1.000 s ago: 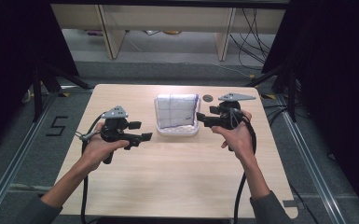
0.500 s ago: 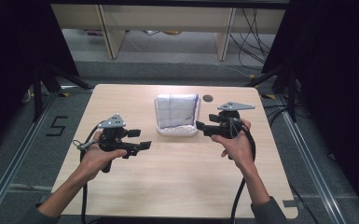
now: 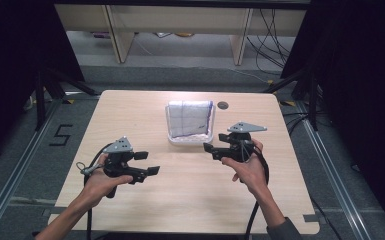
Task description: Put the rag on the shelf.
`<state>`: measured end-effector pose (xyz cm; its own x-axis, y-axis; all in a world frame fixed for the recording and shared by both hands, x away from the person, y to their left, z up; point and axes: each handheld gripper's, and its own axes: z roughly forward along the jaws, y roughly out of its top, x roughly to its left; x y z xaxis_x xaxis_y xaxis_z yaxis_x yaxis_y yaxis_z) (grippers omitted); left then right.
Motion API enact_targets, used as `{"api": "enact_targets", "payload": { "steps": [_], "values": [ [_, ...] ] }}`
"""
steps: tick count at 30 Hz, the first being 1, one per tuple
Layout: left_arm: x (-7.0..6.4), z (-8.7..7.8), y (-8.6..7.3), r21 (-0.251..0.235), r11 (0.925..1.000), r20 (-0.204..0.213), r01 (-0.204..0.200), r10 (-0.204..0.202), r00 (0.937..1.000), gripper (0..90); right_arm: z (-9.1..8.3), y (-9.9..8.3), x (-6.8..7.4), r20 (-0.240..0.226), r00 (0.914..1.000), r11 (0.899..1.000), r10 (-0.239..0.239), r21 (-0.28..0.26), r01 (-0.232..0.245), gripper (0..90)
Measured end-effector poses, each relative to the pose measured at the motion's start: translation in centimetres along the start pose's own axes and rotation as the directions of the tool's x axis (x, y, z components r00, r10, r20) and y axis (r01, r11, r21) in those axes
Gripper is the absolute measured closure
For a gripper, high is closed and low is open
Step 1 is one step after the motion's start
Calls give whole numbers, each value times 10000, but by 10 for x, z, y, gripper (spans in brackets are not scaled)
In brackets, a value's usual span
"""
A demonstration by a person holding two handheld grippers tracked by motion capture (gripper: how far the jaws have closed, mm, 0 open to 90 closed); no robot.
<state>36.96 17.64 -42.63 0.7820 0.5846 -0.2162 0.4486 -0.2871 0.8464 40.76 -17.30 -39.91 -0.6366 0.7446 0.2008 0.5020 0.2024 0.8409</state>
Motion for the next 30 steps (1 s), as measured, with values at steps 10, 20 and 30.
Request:
{"api": "enact_targets", "payload": {
  "steps": [10,20,30],
  "values": [
    [-9,1,-27,288,9996,-127,-80,83,9999,253,7,-20,9,-154,9998,9997,-92,223,96,293],
    [-7,-2,-47,473,9988,-132,131,-125,9998,252,17,-38,23,-500,9985,9968,-213,757,250,291],
    [-9,-7,-59,661,9976,-166,190,-180,9997,250,12,-55,33,-407,9982,9939,-449,985,487,284]
  ]
}}
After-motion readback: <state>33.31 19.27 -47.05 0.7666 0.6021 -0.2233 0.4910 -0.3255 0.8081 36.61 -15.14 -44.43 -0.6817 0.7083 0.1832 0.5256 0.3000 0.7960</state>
